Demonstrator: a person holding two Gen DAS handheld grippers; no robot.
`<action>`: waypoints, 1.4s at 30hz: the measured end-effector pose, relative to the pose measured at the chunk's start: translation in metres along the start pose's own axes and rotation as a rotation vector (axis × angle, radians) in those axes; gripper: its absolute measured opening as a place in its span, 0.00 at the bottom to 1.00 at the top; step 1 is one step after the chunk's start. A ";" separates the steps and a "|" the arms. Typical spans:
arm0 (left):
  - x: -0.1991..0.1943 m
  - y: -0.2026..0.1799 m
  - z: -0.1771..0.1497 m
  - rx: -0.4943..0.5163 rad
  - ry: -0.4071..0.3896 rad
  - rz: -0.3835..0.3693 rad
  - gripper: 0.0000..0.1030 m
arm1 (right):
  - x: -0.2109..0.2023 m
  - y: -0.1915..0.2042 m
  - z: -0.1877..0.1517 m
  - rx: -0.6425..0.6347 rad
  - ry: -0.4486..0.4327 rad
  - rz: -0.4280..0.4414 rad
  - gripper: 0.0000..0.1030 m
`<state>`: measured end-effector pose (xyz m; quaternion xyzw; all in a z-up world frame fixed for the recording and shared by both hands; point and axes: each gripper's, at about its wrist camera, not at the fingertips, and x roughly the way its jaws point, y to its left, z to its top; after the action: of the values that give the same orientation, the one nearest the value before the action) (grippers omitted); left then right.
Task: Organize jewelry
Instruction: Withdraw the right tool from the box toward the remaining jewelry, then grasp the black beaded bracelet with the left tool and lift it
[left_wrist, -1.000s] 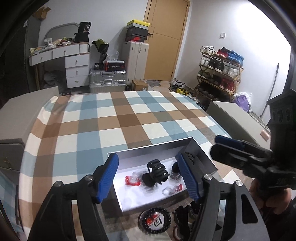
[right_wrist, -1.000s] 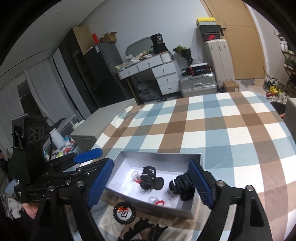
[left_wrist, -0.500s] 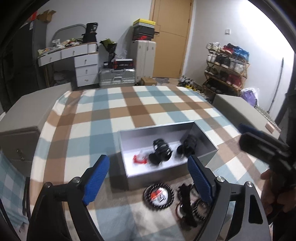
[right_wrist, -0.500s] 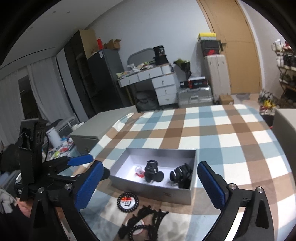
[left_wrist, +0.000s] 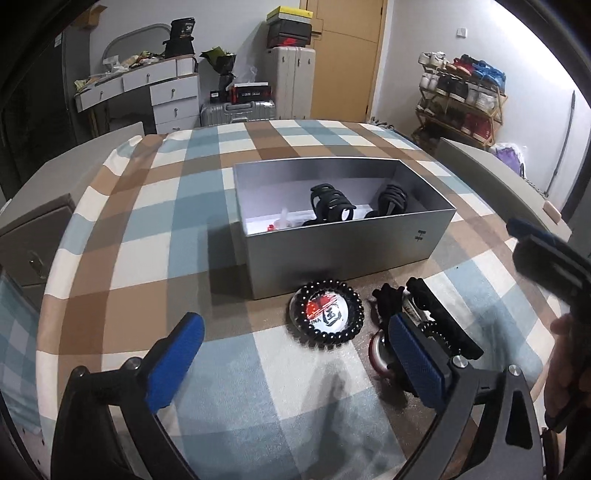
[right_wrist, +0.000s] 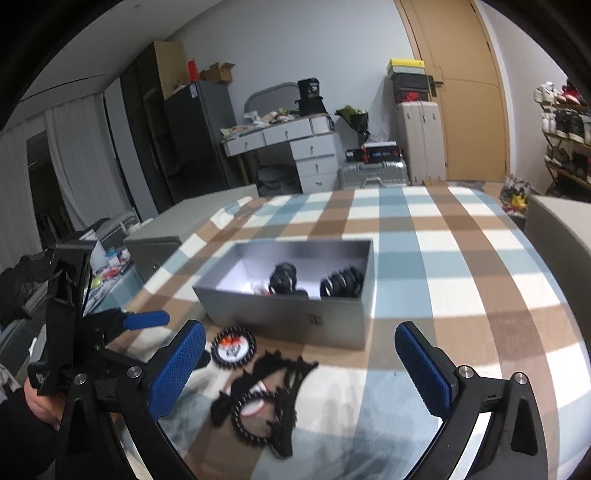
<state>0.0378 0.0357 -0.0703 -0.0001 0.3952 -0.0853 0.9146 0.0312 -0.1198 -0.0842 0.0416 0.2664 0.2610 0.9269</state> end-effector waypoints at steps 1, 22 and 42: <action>0.001 -0.001 0.000 0.004 0.001 0.000 0.95 | 0.000 -0.002 -0.003 0.009 0.002 -0.007 1.00; 0.033 -0.009 0.005 0.049 0.081 -0.098 0.61 | -0.011 -0.019 -0.023 0.086 0.008 -0.032 1.00; 0.018 -0.013 -0.004 0.117 0.063 -0.025 0.05 | -0.010 -0.015 -0.023 0.082 0.007 -0.024 1.00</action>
<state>0.0449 0.0201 -0.0854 0.0511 0.4179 -0.1198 0.8991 0.0189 -0.1392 -0.1019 0.0757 0.2808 0.2390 0.9265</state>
